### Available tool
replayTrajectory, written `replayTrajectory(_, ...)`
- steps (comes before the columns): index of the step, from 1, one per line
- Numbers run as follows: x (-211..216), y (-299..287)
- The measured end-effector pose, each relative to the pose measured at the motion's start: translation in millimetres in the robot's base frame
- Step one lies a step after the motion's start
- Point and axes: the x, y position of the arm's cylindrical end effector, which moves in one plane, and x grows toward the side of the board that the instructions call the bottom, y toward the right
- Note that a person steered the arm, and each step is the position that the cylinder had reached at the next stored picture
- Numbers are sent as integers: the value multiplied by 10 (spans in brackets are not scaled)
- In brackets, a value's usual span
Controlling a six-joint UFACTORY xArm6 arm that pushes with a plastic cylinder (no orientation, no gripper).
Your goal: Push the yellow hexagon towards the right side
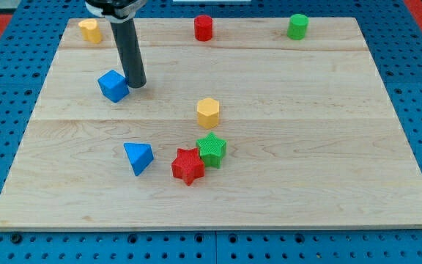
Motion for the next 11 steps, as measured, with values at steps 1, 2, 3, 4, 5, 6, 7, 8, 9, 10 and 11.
replayTrajectory(1, 37, -357)
replayTrajectory(2, 69, -723)
replayTrajectory(3, 78, -847)
replayTrajectory(4, 121, -586)
replayTrajectory(5, 423, -346)
replayTrajectory(6, 902, -351)
replayTrajectory(7, 1004, -39)
replayTrajectory(8, 798, 692)
replayTrajectory(9, 603, 1130)
replayTrajectory(10, 601, 1558)
replayTrajectory(11, 385, 1957)
